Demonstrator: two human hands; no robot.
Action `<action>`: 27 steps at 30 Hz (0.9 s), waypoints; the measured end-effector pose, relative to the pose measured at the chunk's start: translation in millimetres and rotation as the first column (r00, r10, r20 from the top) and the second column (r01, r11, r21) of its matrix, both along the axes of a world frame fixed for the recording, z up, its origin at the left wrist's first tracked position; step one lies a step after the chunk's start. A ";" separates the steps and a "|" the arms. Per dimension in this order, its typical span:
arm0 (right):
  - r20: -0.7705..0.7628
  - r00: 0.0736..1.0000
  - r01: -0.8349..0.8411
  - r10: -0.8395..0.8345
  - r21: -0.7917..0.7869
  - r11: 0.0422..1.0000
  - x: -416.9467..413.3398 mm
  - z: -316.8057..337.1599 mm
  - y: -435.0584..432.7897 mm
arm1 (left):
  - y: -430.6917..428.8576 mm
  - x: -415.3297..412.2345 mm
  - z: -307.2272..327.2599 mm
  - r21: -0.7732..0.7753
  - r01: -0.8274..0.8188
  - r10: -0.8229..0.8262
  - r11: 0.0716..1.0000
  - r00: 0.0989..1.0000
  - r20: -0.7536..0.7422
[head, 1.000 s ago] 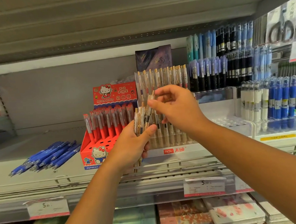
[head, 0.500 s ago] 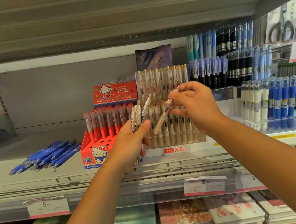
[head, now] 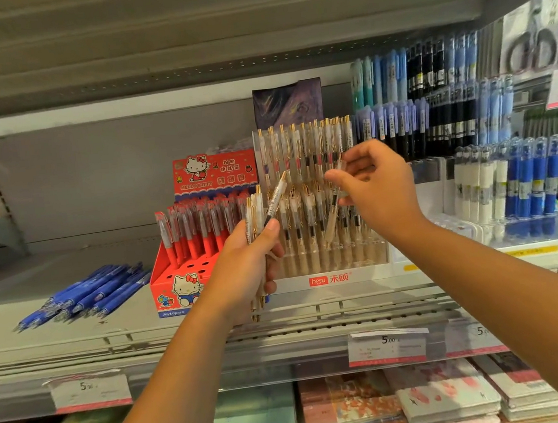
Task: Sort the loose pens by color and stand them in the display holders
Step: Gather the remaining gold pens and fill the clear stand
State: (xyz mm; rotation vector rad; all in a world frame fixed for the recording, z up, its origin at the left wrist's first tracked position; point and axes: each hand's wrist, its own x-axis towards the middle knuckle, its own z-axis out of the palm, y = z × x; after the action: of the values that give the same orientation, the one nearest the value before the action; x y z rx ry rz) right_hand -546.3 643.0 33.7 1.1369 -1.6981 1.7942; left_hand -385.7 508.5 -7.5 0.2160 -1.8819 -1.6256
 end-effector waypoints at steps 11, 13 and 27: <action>-0.146 0.988 0.101 -0.057 0.313 0.944 1.9 -15.9 -13.9 | 1.7 -1.3 0.7 -0.016 -0.004 0.004 1.000 1.000 0.004; -0.144 0.987 0.109 -0.067 0.310 0.944 1.5 -15.9 -13.4 | 0.8 -2.2 0.1 -0.020 -0.009 0.009 1.000 1.000 -0.004; -0.031 0.999 0.044 -0.039 0.181 0.982 17.9 -8.6 -5.8 | 4.1 2.1 1.3 -0.124 -0.025 0.023 0.992 1.000 -0.021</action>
State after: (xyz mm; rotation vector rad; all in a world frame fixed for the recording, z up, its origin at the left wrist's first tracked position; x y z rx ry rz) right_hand -528.4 637.2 25.1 1.1850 -1.8868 1.6179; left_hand -383.6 512.6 -6.2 0.1687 -1.9500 -1.4838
